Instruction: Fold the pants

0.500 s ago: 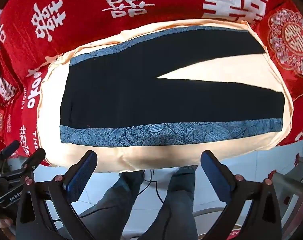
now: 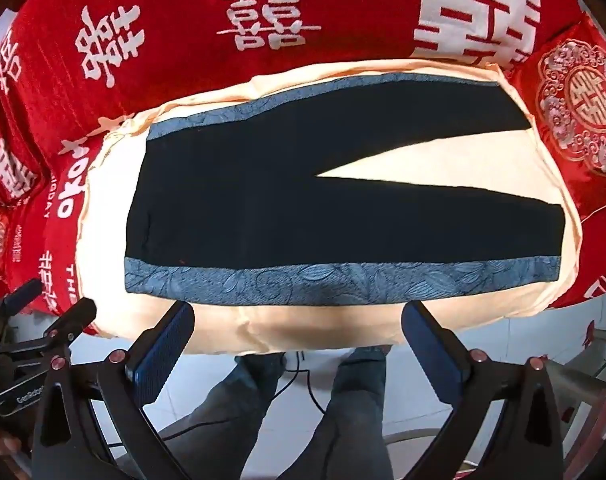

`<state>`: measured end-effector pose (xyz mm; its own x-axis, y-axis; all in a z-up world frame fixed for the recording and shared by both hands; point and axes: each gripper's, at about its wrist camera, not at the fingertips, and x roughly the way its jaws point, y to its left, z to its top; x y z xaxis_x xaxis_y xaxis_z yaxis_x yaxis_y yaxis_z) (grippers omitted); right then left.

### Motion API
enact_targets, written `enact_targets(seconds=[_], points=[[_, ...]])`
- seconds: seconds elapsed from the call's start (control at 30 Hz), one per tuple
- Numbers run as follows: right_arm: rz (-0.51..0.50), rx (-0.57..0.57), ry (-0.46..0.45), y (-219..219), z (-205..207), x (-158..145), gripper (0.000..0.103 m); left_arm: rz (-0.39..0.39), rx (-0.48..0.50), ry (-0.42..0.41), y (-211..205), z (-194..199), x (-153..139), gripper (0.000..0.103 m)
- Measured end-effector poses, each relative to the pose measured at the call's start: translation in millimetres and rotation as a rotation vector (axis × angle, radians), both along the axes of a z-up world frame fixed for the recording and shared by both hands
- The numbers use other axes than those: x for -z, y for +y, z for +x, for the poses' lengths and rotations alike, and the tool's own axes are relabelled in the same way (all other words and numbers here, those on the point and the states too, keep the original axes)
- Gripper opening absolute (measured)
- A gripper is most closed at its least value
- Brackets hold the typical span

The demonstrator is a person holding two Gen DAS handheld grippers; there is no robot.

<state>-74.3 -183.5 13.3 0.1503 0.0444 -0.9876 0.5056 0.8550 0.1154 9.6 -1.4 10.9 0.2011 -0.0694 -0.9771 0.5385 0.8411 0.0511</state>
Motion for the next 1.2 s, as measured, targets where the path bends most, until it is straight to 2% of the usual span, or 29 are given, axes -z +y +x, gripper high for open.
enact_targets(seconds=[0.1, 0.23, 0.43, 1.2], points=[[-0.02, -0.027, 0.006, -2.6, -2.5, -1.1, 0.103, -0.03, 0.005, 0.019, -1.7, -0.2, -1.5, 0.103], [-0.049, -0.045, 0.01, 1.1, -2.1, -4.7, 0.103, -0.021, -0.002, -0.001, -1.4, 0.3, -4.6, 0.103], [-0.054, -0.046, 0.012, 1.0, -1.6, -5.4, 0.103, -0.042, -0.026, 0.021, 3.4, 3.6, -4.5, 0.103], [-0.065, -0.034, -0.001, -0.5, -3.8, -10.7, 0.103, -0.013, -0.011, -0.033, -0.9, 1.1, -14.0, 0.103]])
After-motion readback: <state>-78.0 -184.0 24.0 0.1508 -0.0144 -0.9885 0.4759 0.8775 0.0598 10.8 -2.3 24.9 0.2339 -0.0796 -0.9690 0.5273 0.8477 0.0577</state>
